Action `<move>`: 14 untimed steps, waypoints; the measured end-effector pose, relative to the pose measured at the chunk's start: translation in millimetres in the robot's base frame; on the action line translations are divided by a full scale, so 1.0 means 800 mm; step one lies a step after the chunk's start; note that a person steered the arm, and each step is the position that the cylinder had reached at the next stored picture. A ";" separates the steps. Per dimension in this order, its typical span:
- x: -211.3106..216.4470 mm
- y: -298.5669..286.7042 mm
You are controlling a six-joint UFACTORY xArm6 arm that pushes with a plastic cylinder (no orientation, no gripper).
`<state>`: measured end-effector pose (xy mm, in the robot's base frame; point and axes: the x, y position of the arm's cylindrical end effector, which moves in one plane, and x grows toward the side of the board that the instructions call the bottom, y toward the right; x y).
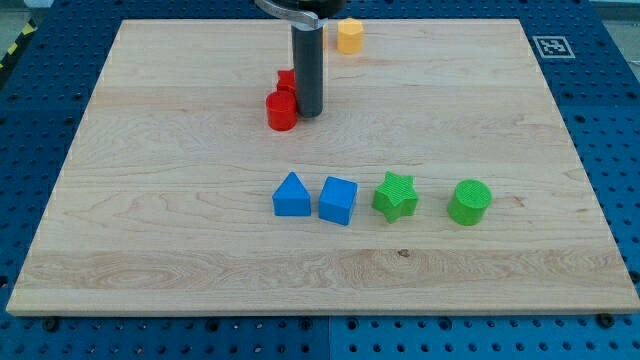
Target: Keep red blocks in horizontal line
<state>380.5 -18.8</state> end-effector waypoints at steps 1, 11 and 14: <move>0.016 0.022; -0.109 0.095; -0.103 -0.036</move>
<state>298.4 -47.6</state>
